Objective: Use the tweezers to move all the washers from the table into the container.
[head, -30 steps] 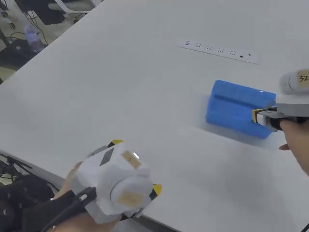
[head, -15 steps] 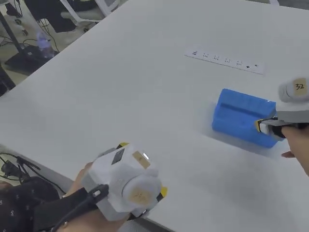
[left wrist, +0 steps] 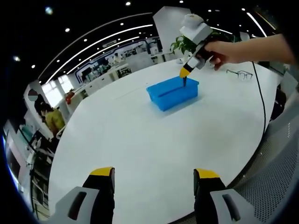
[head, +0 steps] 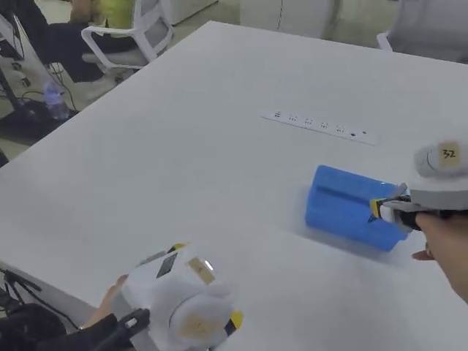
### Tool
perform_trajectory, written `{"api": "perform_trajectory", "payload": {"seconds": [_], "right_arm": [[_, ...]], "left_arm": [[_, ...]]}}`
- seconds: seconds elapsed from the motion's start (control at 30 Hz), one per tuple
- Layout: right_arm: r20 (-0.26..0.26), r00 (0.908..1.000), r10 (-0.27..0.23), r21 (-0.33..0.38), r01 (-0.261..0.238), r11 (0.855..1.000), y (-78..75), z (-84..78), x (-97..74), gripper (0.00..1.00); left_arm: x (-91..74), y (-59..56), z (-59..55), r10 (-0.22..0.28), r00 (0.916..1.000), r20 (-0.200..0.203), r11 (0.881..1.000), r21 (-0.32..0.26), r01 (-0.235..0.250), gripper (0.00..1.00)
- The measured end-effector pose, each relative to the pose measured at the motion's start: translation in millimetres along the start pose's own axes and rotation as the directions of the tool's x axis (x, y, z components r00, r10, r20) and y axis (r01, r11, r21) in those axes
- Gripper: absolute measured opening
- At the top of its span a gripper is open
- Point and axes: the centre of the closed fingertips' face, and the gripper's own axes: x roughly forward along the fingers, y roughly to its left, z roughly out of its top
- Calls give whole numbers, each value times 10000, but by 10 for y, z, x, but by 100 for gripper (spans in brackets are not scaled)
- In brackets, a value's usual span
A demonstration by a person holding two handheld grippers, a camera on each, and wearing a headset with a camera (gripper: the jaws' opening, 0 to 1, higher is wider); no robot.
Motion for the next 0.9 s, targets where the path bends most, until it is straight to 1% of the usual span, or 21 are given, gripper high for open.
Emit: {"api": "perform_trajectory", "payload": {"seconds": [0.13,0.17,0.23,0.27,0.3,0.33,0.37,0.4,0.43,0.5,0.53,0.57,0.6,0.63,0.7,0.73,0.77,0.8,0.83,0.87,0.9], "right_arm": [[142,9998,145,-396,-139,9991,93,43,-141,3],[225,9996,153,-534,-141,9985,110,60,-188,3],[358,9993,138,-689,-113,9976,114,88,-236,3],[461,9989,-28,-911,70,9958,69,112,-237,3],[413,9991,-45,-944,83,9955,54,106,-221,3],[260,9997,-29,-871,51,9962,32,86,-195,3],[149,9999,55,-671,-45,9977,20,68,-187,3],[196,9997,118,-561,-107,9984,14,74,-183,3],[203,9995,235,-458,-225,9987,29,75,-198,3],[293,9972,693,-423,-680,9968,120,89,-231,3],[219,9926,1197,-562,-1184,9914,230,83,-263,3],[114,9904,1379,-688,-1368,9882,284,68,-288,3],[128,9870,1601,-984,-1581,9825,357,73,-331,3],[148,9855,1690,-1253,-1658,9782,402,77,-373,3],[161,9727,2316,-1392,-2271,9639,581,78,-474,3],[186,9615,2743,-1468,-2688,9520,694,81,-533,3],[184,9544,2980,-1527,-2918,9442,767,81,-579,2],[-48,9421,3353,-1782,-3307,9268,866,47,-634,3],[-120,9355,3531,-2009,-3482,9156,939,33,-679,3],[-173,9277,3730,-2247,-3671,9026,1004,24,-713,3],[-341,9197,3910,-2594,-3860,8853,1089,-3,-765,3]], "left_arm": [[-30,1,88,-310,9988,371,9982,-503,329,65],[-48,13,128,-339,9980,528,9976,-590,370,63],[-61,38,179,-329,9973,660,9982,-477,361,62],[-58,62,199,-259,9973,681,9989,-366,284,62],[-50,91,224,-200,9973,710,9996,-186,213,61],[-48,102,236,-209,9973,706,9997,-87,215,60],[-64,139,271,-91,9972,738,9999,72,86,58],[-90,169,321,7,9960,893,9998,200,-25,56],[-139,198,412,69,9929,1187,9998,196,-93,53],[-178,217,493,-59,9910,1338,9999,111,44,47],[-195,221,562,-218,9891,1459,9997,135,201,47],[-208,221,616,-328,9867,1591,9994,143,309,48],[-232,209,707,-541,9821,1802,9985,144,523,47],[-246,205,772,-658,9784,1961,9978,151,641,46],[-265,207,901,-770,9731,2170,9968,367,707,44],[-275,173,984,-1054,9678,2287,9941,490,967,43],[-283,145,1051,-1240,9626,2410,9920,524,1147,41],[-299,93,1154,-1574,9529,2592,9873,600,1468,38],[-314,51,1226,-1828,9452,2705,9830,659,1713,35],[-339,-15,1338,-2200,9303,2934,9752,890,2026,33],[-352,-67,1401,-2459,9216,3002,9691,955,2274,31]]}}
